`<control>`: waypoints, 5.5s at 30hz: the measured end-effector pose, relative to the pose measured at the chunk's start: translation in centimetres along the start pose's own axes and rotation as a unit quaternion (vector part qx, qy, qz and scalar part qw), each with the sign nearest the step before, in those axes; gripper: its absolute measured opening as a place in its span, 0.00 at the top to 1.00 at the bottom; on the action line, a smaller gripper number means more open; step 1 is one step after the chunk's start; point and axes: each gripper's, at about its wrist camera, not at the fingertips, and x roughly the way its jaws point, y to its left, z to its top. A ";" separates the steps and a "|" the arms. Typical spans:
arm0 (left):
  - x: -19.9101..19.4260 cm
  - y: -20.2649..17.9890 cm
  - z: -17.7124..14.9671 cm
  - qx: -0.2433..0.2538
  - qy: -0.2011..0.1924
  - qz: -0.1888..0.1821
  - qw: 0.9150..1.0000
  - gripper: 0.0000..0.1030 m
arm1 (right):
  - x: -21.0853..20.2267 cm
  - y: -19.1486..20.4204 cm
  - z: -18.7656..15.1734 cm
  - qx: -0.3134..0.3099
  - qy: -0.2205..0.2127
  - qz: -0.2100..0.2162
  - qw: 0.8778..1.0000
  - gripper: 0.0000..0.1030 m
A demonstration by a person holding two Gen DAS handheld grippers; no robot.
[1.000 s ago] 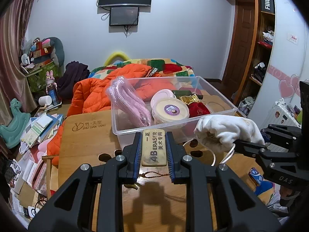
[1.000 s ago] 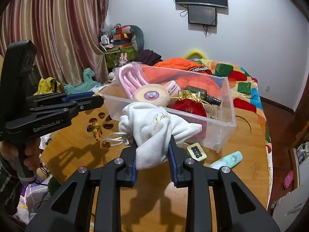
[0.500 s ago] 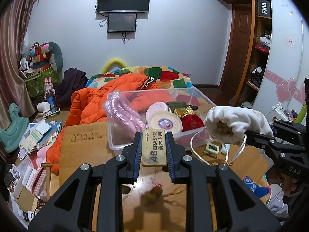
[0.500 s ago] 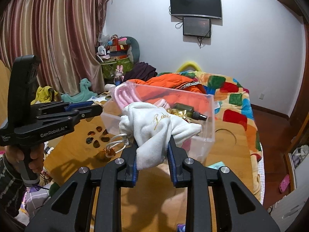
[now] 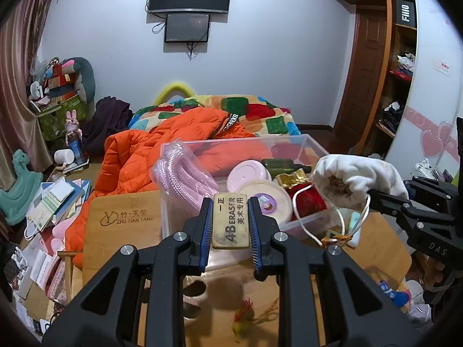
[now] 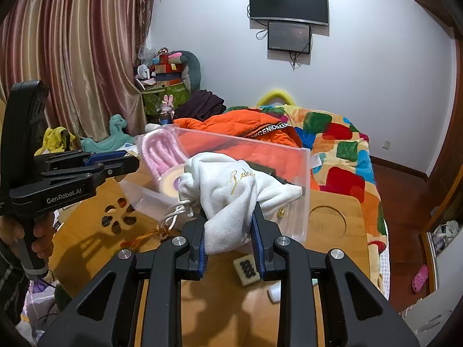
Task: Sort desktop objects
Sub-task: 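Carry the eraser and white pouch over the box and lower them in, then open both grippers and withdraw them from the box, then grasp the gourd keychain with the left gripper while the right grasps the mint bottle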
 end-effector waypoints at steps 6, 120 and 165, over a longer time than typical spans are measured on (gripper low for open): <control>1.3 0.5 0.3 0.001 0.006 0.004 1.000 0.78 | 1.5 -0.7 0.8 0.000 0.001 -0.001 1.000 0.78; 2.4 -4.8 -9.7 0.039 0.104 0.048 0.993 0.53 | 5.1 -8.2 -8.9 0.018 0.118 -0.029 0.992 0.23; 0.0 -3.1 -8.6 -0.010 0.080 0.018 0.997 0.76 | 4.9 -5.6 -8.4 -0.016 0.130 0.002 0.991 0.77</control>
